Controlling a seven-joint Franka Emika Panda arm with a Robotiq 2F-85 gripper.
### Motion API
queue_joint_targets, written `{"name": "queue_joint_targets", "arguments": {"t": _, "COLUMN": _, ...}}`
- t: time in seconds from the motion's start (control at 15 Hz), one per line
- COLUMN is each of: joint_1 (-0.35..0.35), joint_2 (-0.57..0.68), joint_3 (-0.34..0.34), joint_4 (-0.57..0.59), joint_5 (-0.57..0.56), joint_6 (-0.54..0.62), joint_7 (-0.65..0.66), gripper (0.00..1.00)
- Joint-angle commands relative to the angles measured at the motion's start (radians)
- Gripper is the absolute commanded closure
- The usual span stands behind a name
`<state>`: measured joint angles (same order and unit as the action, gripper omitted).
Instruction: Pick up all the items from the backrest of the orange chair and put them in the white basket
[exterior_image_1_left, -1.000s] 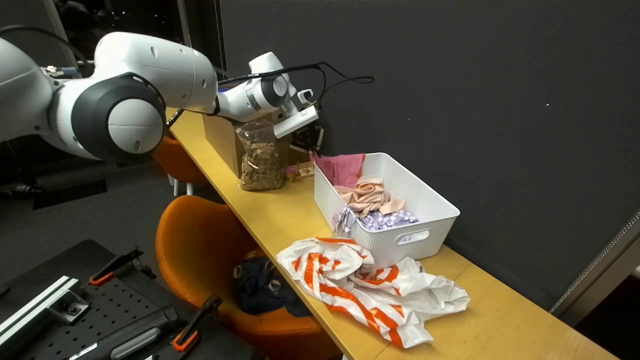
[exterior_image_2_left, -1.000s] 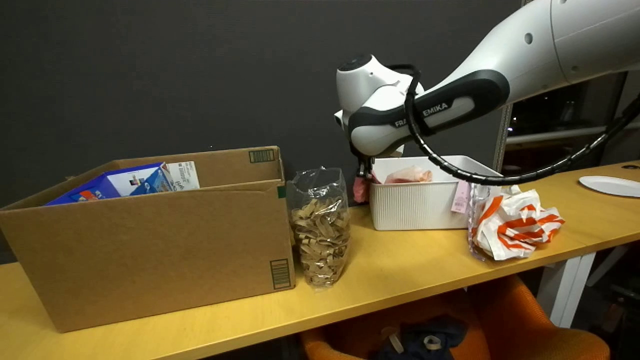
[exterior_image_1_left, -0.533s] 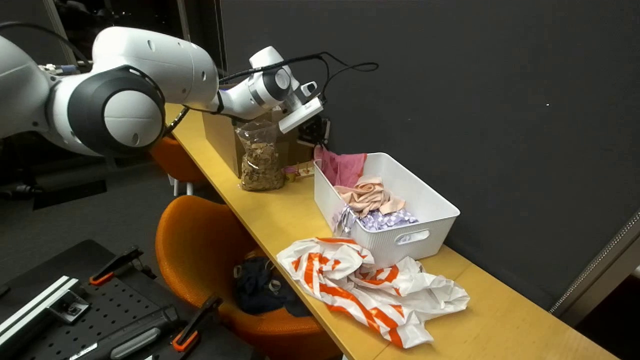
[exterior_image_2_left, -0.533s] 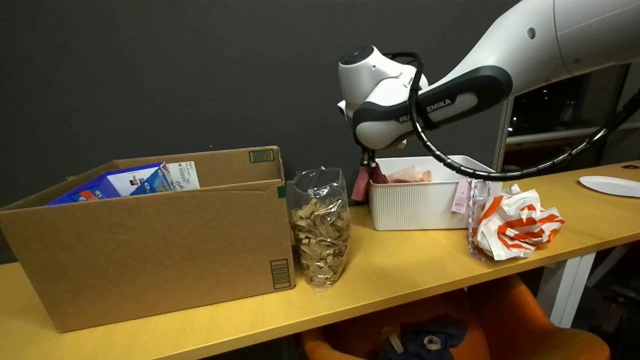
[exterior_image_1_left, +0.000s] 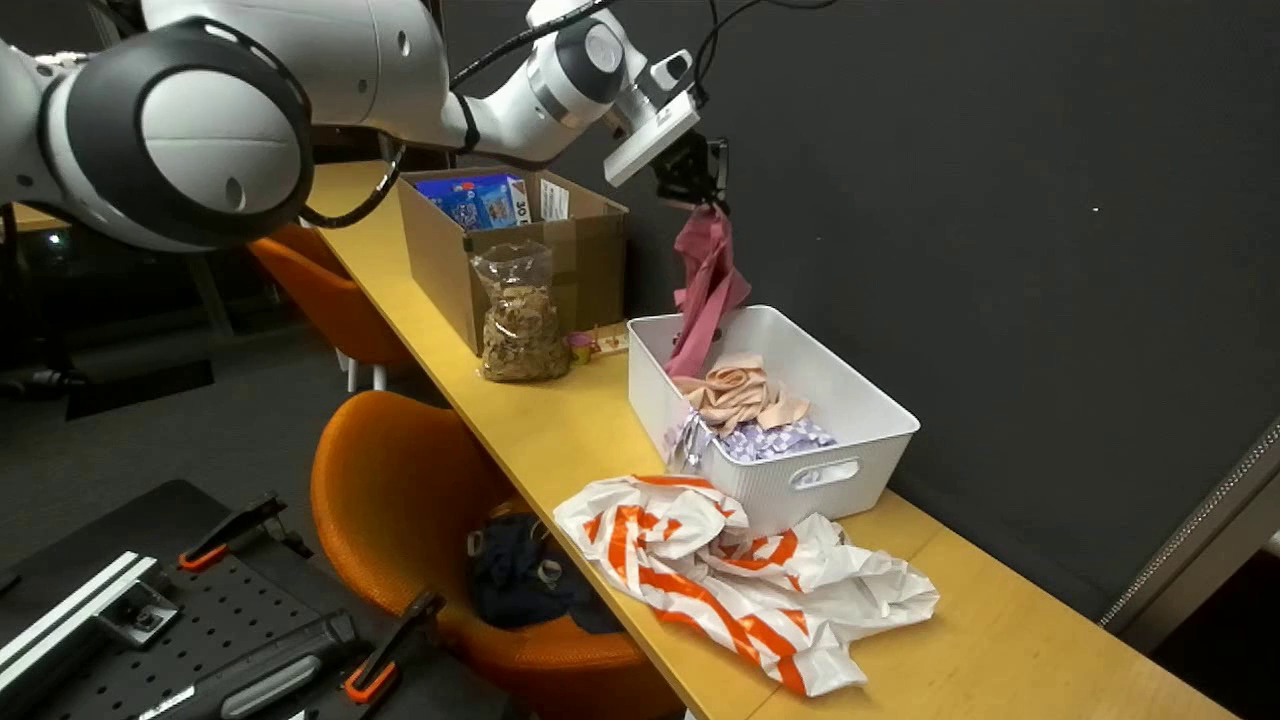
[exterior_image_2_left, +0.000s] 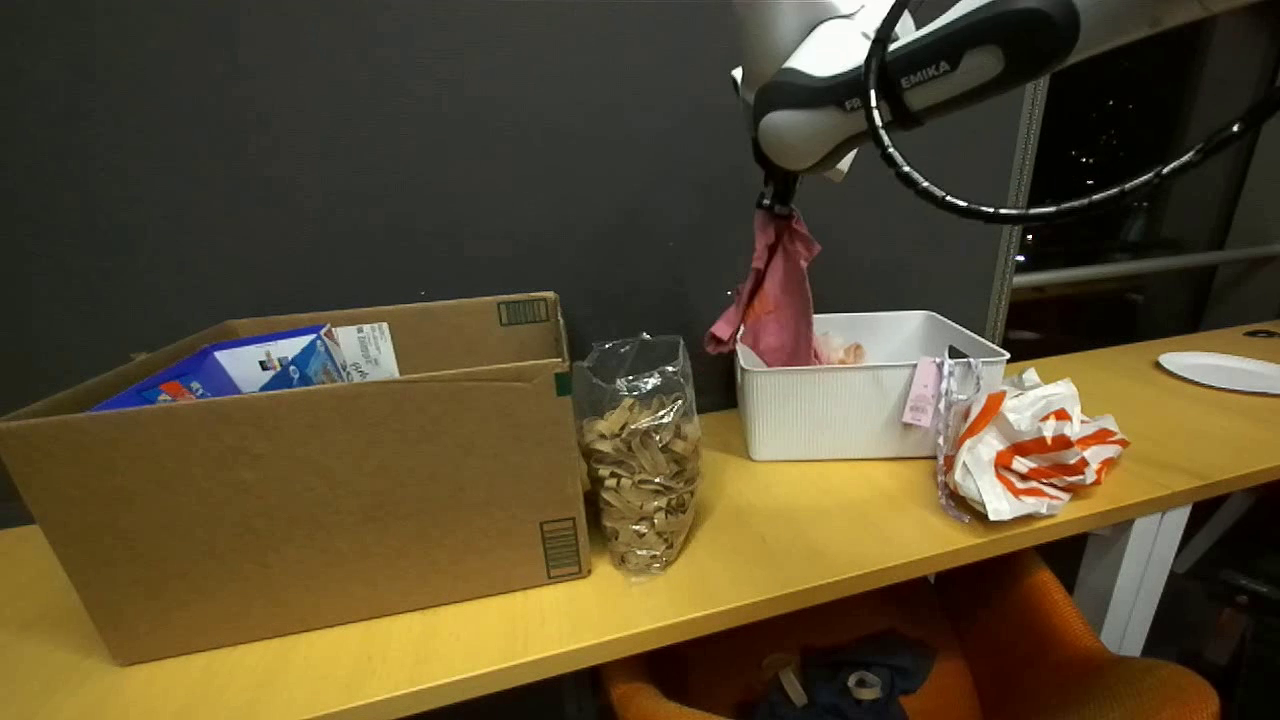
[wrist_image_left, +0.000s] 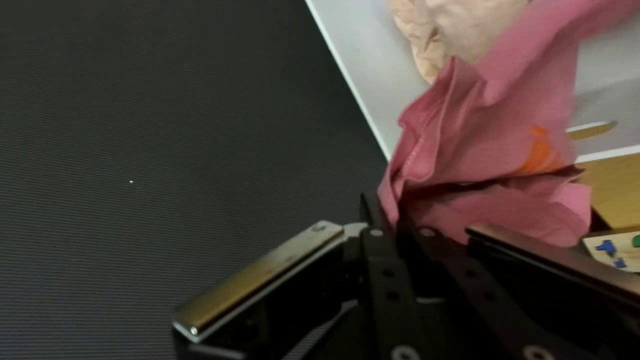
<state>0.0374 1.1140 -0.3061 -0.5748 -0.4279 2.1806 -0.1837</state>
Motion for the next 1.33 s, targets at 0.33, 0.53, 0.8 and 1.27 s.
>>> {"name": "queue_joint_targets", "arguments": {"t": 0.33, "joint_1": -0.096, "joint_2": -0.142, "joint_3": -0.018, "joint_4": -0.268, "joint_5": 0.027, "joint_6": 0.022, "joint_7": 0.041, "gripper": 0.99}}
{"name": "queue_joint_targets", "arguments": {"t": 0.53, "joint_1": -0.127, "joint_2": -0.14, "joint_3": 0.028, "joint_4": -0.421, "joint_5": 0.068, "joint_6": 0.107, "joint_7": 0.023, "gripper": 0.99}}
{"name": "queue_joint_targets", "arguments": {"t": 0.8, "joint_1": -0.142, "joint_2": -0.161, "joint_3": 0.089, "joint_4": -0.618, "joint_5": 0.121, "joint_6": 0.212, "joint_7": 0.019, "gripper": 0.71}}
{"name": "queue_joint_targets", "arguments": {"t": 1.27, "joint_1": -0.08, "joint_2": -0.4, "joint_3": 0.045, "joint_4": -0.935, "joint_5": 0.052, "joint_6": 0.381, "joint_7": 0.112, "gripper": 0.27}}
